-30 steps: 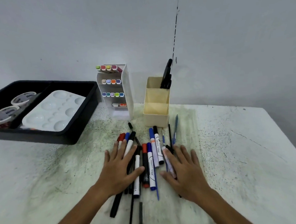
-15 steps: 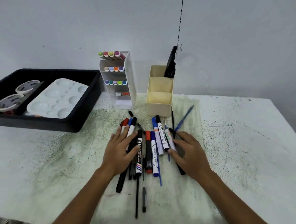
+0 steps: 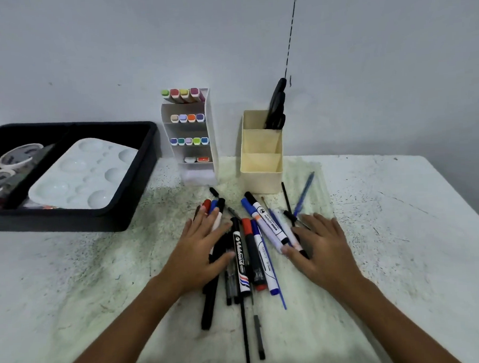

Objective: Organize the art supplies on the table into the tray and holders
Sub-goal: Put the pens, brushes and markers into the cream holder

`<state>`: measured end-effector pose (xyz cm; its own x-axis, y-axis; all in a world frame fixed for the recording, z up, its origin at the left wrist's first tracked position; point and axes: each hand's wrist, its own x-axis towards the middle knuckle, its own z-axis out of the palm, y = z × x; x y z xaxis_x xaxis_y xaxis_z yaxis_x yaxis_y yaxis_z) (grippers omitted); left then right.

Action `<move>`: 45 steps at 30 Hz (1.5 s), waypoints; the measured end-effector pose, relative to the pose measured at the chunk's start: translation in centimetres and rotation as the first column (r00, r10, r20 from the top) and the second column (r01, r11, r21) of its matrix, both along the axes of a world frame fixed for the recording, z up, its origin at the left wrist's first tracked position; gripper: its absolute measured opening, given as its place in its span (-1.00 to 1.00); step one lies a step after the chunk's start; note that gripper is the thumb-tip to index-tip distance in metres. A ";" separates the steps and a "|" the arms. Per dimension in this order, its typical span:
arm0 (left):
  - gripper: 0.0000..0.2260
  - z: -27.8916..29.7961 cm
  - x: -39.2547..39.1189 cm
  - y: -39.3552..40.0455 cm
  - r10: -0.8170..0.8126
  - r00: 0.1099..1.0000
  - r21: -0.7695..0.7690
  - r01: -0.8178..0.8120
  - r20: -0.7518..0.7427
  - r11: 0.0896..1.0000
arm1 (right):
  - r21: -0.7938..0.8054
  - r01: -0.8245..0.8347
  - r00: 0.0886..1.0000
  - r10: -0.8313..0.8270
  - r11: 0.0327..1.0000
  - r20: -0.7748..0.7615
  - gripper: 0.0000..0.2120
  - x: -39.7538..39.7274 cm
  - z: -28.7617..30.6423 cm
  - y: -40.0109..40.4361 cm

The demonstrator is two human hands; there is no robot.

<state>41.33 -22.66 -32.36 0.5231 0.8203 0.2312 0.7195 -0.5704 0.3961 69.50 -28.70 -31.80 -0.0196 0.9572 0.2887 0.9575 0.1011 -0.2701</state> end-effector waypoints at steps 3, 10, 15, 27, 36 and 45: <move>-0.33 -0.5 -0.9 0.7 -0.039 0.996 -0.020 0.037 -0.075 0.999 | -0.045 -0.024 0.999 0.022 0.999 -0.032 -0.50 0.0 -0.2 0.2; -0.37 0.9 -1.0 2.2 0.009 1.000 0.013 -0.009 0.002 1.000 | 0.050 -0.063 0.922 0.078 0.997 -0.379 -0.67 -0.2 1.3 1.5; -0.49 2.4 3.4 3.3 -0.140 0.986 0.086 0.132 0.086 0.987 | 0.055 0.174 0.938 -0.149 0.983 -0.312 -0.79 0.3 2.4 6.3; -0.49 2.0 5.8 4.5 -0.245 0.966 0.054 0.250 -0.086 0.967 | -0.070 0.363 0.932 -0.363 0.929 0.007 -0.79 -1.4 2.7 10.5; -0.74 4.3 6.5 3.7 -0.022 0.892 -0.188 0.120 0.452 0.975 | 0.091 0.554 0.348 -0.132 0.827 -0.928 -0.90 -1.9 7.7 8.9; -0.76 7.9 8.1 3.6 0.391 0.468 -0.535 0.227 0.793 0.814 | 0.181 -0.015 0.717 0.137 0.983 -0.684 -0.89 -6.9 6.1 6.6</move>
<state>49.42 -19.04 -24.44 0.2335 0.9714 0.0434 -0.1315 -0.0126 0.9912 62.58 -22.15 -25.67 0.1727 0.9043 0.3905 0.4968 0.2624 -0.8272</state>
